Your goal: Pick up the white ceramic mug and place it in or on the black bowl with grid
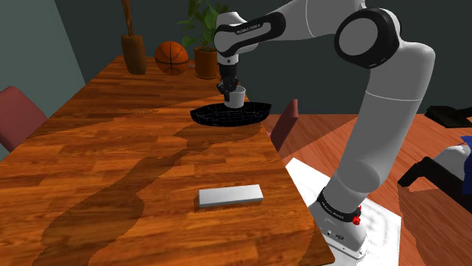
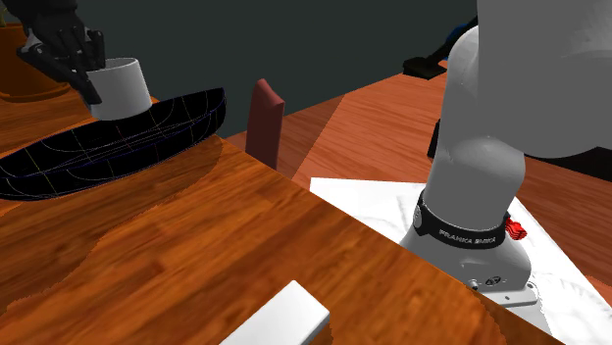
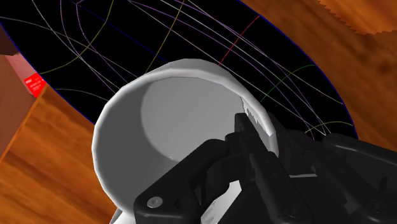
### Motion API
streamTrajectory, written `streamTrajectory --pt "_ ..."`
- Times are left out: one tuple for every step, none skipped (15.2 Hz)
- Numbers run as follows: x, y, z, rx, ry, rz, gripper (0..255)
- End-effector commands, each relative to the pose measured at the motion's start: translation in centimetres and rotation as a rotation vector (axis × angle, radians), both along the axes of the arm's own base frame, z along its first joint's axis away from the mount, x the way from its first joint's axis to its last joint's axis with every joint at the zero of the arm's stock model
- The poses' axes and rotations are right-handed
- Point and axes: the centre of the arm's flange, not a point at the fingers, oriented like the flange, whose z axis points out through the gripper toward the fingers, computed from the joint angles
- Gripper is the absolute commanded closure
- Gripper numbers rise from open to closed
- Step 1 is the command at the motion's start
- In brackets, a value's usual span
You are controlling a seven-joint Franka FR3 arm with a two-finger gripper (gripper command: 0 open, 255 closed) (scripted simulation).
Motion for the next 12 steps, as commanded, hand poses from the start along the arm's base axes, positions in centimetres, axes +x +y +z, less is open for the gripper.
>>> streamTrajectory --pt "0.0 0.0 0.0 0.0 0.0 0.0 0" --pt "0.0 0.0 0.0 0.0 0.0 0.0 0" --pt "0.0 0.0 0.0 0.0 0.0 0.0 0" --pt "0.0 0.0 0.0 0.0 0.0 0.0 0" --pt "0.0 0.0 0.0 0.0 0.0 0.0 0" --pt "0.0 0.0 0.0 0.0 0.0 0.0 0" --pt "0.1 0.1 1.3 0.0 0.0 0.0 0" --pt "0.2 0.1 2.6 0.0 0.0 0.0 0" --pt "0.4 0.2 3.9 0.0 0.0 0.0 0" --pt "0.5 0.3 5.0 0.0 0.0 0.0 0" --pt "0.5 0.3 5.0 0.0 0.0 0.0 0" --pt "0.4 0.3 5.0 0.0 0.0 0.0 0"
